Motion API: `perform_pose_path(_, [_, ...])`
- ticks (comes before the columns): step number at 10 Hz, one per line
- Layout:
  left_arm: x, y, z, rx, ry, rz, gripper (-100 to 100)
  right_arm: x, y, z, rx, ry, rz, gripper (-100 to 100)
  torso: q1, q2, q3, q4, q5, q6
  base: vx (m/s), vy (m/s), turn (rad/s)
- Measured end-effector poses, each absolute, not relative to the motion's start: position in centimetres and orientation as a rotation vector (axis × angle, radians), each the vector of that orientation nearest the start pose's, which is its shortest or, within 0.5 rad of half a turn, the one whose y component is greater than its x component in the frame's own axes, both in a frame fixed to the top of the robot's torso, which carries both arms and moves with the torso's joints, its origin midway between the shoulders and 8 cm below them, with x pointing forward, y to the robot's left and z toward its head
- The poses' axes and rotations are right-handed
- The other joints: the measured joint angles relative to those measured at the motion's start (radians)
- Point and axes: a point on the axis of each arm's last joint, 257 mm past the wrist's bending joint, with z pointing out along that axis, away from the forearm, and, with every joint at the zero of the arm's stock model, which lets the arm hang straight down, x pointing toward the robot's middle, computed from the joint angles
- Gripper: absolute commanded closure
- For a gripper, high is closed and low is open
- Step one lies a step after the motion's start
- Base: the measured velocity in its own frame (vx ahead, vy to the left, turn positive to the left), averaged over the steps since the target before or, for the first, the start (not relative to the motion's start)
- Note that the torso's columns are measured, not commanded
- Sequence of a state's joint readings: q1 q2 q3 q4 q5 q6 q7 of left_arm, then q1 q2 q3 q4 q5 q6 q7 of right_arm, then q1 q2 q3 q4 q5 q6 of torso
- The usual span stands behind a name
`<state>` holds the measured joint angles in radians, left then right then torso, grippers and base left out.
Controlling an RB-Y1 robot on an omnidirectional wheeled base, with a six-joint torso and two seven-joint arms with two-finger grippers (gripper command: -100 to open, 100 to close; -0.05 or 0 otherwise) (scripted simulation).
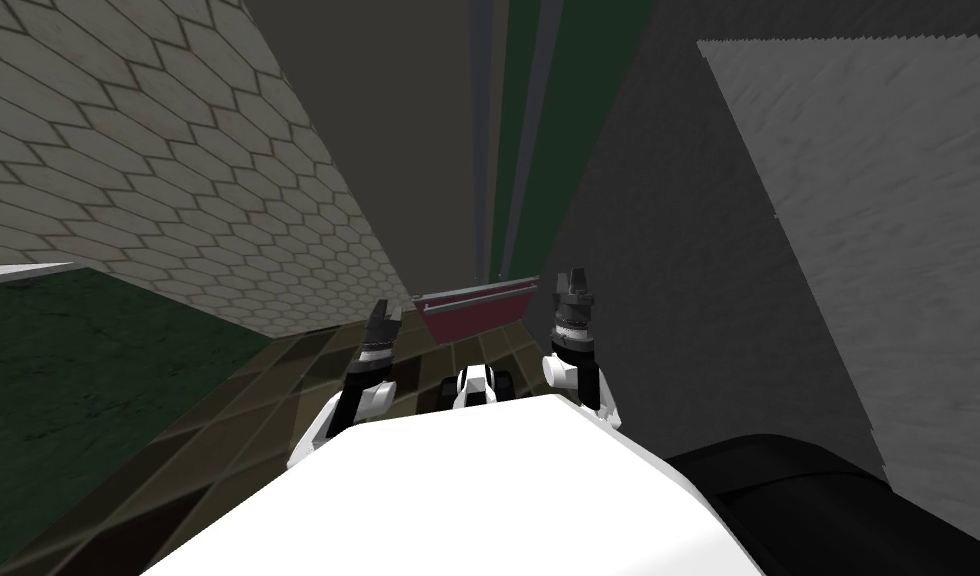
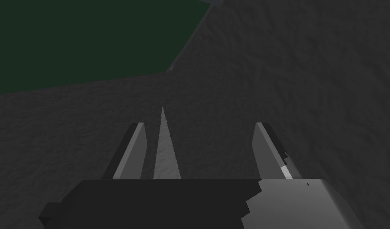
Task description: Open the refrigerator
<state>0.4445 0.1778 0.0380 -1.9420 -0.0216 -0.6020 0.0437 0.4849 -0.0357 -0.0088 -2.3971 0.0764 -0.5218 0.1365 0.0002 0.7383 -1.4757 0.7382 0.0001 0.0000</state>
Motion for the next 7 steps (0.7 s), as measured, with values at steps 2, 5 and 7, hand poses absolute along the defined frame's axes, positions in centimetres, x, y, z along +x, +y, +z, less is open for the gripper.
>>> perform_pose_path(2, [38.6,29.9,-10.4,-0.692,0.899,-1.232,-100,31.6,-25.8,8.2,0.414,0.599,1.153,0,0.0,-0.001,0.0,0.0,0.0,0.0,0.058,-0.007,0.016])
perform_pose_path(5, [39.0,30.6,-12.3,-0.708,0.922,-1.215,-100,31.6,-25.8,8.2,0.414,0.599,1.153,0,0.0,0.0,0.0,0.0,0.0,0.0,0.067,-0.006,0.016])
perform_pose_path(7, [39.0,31.0,-13.9,-0.72,0.938,-1.203,-100,31.6,-25.8,8.2,0.414,0.599,1.153,0,0.0,0.0,0.0,0.0,0.0,0.0,0.07,-0.01,0.017])
